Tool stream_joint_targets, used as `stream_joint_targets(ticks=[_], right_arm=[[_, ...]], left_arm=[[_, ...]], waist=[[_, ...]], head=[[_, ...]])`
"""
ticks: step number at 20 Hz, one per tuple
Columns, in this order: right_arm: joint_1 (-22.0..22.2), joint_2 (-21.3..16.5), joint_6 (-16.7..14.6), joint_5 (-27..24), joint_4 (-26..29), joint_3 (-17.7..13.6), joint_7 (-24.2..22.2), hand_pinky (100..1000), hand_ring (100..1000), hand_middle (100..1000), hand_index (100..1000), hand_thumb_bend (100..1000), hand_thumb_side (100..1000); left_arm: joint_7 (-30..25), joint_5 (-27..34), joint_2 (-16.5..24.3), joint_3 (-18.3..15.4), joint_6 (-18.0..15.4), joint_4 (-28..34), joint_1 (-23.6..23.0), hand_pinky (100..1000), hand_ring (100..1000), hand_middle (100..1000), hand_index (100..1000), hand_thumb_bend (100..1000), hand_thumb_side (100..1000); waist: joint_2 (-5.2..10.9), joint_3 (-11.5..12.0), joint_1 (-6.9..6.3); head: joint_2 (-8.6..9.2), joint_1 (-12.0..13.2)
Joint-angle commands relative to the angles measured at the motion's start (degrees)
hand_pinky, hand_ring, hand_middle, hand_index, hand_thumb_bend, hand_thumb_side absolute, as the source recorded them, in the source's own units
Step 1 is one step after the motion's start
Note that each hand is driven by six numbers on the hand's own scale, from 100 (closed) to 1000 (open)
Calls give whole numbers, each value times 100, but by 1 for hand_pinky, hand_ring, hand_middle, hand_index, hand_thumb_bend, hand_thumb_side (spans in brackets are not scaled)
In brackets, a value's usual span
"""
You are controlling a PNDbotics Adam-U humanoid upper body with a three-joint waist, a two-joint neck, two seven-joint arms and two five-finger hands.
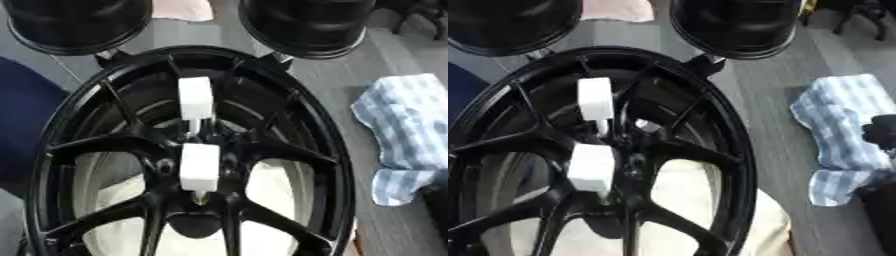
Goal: Pull the pin out of the wheel hub.
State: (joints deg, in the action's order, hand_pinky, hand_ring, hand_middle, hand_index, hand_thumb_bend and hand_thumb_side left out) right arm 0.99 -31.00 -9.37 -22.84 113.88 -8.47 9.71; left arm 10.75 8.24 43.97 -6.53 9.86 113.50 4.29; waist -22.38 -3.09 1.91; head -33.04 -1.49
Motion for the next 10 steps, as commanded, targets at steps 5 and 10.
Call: stream_joint_targets(ticks=[5,10], right_arm=[[-58,-59,-45,-61,71,-40,-37,736,698,644,539,361,378],[-71,-19,-81,-54,71,-31,-2,736,697,644,538,359,379]], left_arm=[[-14,789,-880,178,-1324,109,344,842,645,620,755,100,805],[-151,976,-1346,270,-1544,109,495,839,638,612,753,100,806]], waist=[[107,8,33],[82,21,66]], head=[[79,5],[76,5]])
